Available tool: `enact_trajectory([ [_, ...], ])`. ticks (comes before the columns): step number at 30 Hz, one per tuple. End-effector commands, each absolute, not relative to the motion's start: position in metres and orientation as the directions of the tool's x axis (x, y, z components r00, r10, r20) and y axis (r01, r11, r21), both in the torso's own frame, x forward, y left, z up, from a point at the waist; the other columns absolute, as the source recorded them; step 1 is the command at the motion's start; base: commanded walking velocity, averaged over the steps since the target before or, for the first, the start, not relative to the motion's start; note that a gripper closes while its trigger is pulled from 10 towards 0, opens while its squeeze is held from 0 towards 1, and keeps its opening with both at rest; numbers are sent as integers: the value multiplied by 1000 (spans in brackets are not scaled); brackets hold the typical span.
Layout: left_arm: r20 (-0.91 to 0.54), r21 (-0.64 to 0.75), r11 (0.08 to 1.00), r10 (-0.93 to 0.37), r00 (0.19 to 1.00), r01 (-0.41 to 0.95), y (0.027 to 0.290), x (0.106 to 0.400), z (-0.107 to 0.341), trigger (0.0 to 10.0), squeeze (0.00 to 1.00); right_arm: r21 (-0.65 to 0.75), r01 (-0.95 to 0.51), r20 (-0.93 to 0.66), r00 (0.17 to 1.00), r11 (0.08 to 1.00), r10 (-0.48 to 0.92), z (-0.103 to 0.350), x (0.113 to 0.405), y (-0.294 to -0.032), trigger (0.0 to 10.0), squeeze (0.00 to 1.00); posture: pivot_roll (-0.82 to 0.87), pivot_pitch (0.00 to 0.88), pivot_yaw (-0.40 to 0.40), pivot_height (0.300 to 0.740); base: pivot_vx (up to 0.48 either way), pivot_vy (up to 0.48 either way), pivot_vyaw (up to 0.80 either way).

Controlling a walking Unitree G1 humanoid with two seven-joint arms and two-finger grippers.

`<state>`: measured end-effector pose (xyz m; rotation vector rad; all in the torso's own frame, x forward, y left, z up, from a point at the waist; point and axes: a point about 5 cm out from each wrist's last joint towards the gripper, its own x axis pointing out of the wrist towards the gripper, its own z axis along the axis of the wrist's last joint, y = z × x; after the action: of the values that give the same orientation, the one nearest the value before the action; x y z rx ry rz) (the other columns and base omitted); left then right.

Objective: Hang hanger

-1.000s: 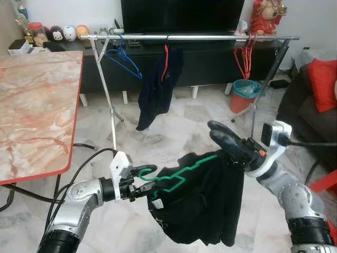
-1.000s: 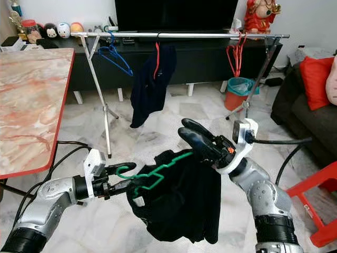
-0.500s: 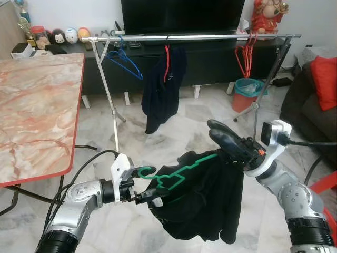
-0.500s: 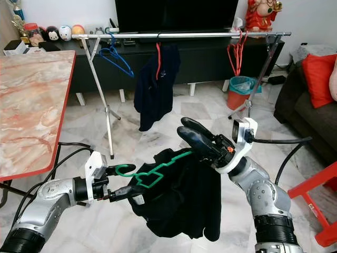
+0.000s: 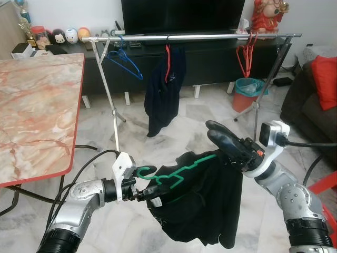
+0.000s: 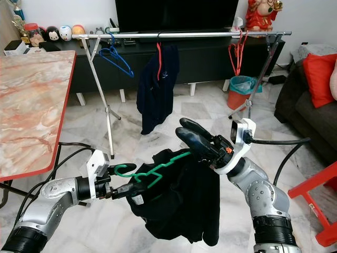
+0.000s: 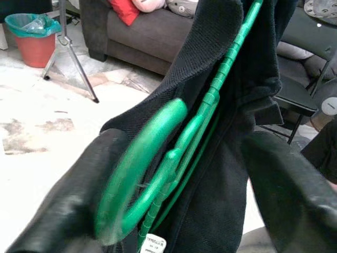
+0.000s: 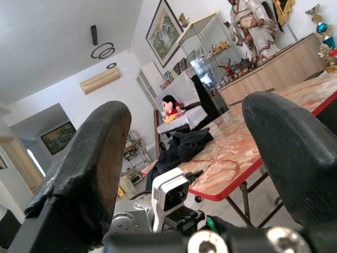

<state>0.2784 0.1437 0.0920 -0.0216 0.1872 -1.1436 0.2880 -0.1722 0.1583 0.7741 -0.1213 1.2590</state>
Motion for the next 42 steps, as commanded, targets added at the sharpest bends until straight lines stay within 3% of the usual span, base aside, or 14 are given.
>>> enact_trajectory([
  [1,-149,-87,415,-904,400,906,145,282,97,0,0,409,-907,493,308,96,813,168,288,-171,0,0,19,0,-16,740,0,0,0],
  [14,-217,-96,370,-914,343,924,147,274,88,0,0,410,-906,487,313,103,816,167,289,-170,0,0,20,0,-14,740,0,0,0],
  [42,-202,-110,369,-917,343,923,147,273,90,0,0,421,-899,471,331,122,818,161,286,-170,0,0,20,0,-11,740,0,0,0],
])
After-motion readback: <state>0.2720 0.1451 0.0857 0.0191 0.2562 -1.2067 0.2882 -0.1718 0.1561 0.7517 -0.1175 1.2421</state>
